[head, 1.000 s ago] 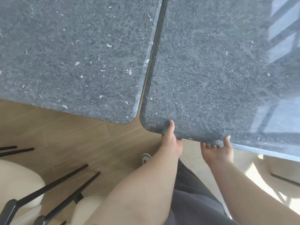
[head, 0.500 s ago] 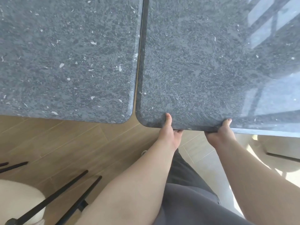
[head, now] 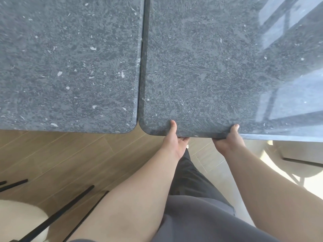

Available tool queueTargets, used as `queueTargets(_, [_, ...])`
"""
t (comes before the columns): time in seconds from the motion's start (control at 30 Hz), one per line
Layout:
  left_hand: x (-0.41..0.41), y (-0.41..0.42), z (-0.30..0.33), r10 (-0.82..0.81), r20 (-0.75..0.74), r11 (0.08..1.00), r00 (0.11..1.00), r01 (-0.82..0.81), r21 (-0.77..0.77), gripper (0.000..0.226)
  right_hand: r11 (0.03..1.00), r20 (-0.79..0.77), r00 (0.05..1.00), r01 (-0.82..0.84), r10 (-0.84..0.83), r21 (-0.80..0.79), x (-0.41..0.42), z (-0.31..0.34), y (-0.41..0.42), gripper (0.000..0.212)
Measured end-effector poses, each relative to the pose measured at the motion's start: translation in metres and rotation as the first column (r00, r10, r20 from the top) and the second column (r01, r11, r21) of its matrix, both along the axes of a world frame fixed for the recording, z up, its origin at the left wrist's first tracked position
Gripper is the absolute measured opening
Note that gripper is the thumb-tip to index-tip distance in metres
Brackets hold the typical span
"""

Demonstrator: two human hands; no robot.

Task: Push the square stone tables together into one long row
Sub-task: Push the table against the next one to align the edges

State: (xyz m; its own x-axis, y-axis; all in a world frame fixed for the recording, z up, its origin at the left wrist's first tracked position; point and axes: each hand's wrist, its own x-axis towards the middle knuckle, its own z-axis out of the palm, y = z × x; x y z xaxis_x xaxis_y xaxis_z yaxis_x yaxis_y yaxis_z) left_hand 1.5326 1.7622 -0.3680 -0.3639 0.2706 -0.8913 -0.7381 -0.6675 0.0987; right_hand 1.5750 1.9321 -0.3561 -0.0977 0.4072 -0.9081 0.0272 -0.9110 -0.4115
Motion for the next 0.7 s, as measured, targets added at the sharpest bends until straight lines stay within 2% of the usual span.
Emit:
queueTargets(0.17, [-0.002,-0.001,0.005,-0.007,-0.009,1.000,1.000,0.007,-0.006,0.062,1.000,-0.002,1.000,-0.018,0.018,0.000,0.002,0.002,0.000,0.048])
queueTargets(0.3, [-0.004,-0.012,0.011,-0.071,0.035,0.997,0.997,0.071,-0.001,0.058,0.992,-0.028,0.992,-0.124,0.123,-0.020,0.013,0.002,-0.003,0.048])
queueTargets(0.4, [-0.004,-0.032,0.015,-0.159,0.059,0.985,0.986,0.162,-0.055,0.043,0.985,-0.092,0.985,-0.155,0.148,-0.075,0.017,0.001,-0.019,0.041])
queueTargets(0.5, [-0.003,-0.056,0.018,-0.155,0.059,0.977,0.986,0.162,-0.142,0.026,0.957,-0.197,0.960,-0.235,0.201,-0.168,0.007,0.008,-0.054,0.051])
queueTargets(0.57, [-0.006,-0.071,0.019,-0.115,0.046,0.977,0.992,0.121,-0.177,0.022,0.919,-0.202,0.921,-0.364,0.332,-0.148,-0.007,0.012,-0.083,0.058])
queueTargets(0.6, [-0.008,-0.077,0.022,-0.099,0.038,0.977,0.994,0.104,-0.188,0.021,0.857,-0.133,0.855,-0.512,0.502,-0.059,-0.013,0.012,-0.095,0.064])
queueTargets(0.63, [-0.010,-0.082,0.023,-0.076,0.031,0.979,0.997,0.080,-0.187,0.021,0.729,-0.027,0.728,-0.684,0.685,0.041,-0.018,0.013,-0.106,0.070])
queueTargets(0.67, [-0.012,-0.085,0.023,-0.055,0.024,0.981,0.998,0.058,-0.186,0.023,0.578,0.108,0.586,-0.810,0.803,0.093,-0.021,0.007,-0.115,0.075])
queueTargets(0.7, [-0.014,-0.086,0.024,-0.039,0.025,0.982,0.999,0.043,-0.184,0.027,0.494,0.264,0.512,-0.859,0.818,0.135,-0.025,0.001,-0.121,0.082])
